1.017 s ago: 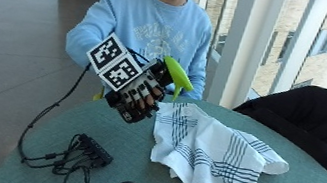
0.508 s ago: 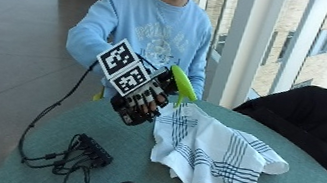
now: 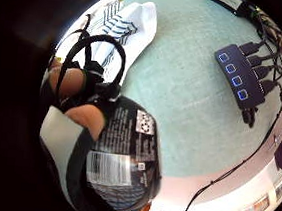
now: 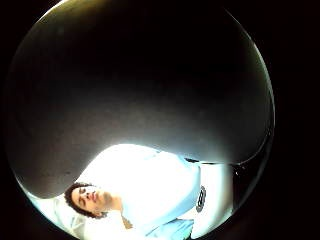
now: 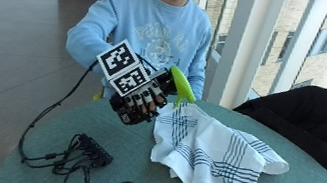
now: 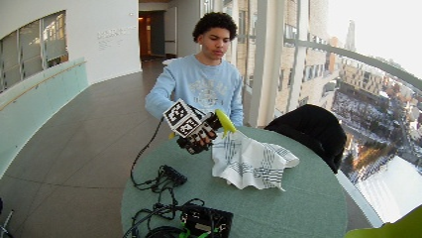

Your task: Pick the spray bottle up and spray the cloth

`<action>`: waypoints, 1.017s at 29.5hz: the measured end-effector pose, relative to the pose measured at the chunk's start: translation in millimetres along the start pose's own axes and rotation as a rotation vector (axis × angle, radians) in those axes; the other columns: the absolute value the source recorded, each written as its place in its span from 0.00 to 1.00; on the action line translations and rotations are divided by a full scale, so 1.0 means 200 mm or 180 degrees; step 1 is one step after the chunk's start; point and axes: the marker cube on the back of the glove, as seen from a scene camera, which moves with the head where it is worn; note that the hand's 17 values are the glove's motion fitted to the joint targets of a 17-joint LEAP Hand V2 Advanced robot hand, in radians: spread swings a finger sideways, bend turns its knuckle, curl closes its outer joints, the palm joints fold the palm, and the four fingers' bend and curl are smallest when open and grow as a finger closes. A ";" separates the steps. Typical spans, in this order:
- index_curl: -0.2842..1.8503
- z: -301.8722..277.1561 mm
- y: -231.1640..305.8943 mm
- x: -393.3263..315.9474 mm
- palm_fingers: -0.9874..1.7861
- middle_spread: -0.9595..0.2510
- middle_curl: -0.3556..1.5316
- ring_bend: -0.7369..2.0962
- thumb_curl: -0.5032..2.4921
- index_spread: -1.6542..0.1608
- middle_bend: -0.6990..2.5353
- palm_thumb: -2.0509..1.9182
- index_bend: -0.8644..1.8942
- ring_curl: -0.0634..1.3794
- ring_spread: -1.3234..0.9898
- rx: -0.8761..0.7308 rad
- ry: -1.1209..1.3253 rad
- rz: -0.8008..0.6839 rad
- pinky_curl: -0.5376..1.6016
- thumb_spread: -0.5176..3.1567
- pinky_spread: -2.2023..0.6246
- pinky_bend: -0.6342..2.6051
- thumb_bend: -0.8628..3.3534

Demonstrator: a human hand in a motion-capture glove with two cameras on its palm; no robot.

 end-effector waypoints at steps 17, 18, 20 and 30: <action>0.32 -0.02 0.01 -0.02 0.76 0.73 0.43 0.40 0.37 0.79 0.30 0.75 0.37 0.30 0.56 0.0008 0.0039 -0.0042 0.42 0.35 0.84 0.26 0.20; 0.32 -0.02 0.01 -0.02 0.76 0.73 0.43 0.40 0.37 0.79 0.30 0.75 0.37 0.30 0.56 0.0008 0.0047 -0.0044 0.42 0.35 0.84 0.26 0.20; 0.32 -0.03 0.01 -0.03 0.76 0.73 0.43 0.40 0.37 0.79 0.30 0.75 0.37 0.30 0.56 0.0006 0.0054 -0.0045 0.42 0.35 0.84 0.26 0.20; 0.32 -0.02 0.01 -0.04 0.76 0.72 0.43 0.40 0.38 0.79 0.30 0.75 0.37 0.30 0.56 -0.0004 0.0076 -0.0050 0.42 0.35 0.84 0.26 0.20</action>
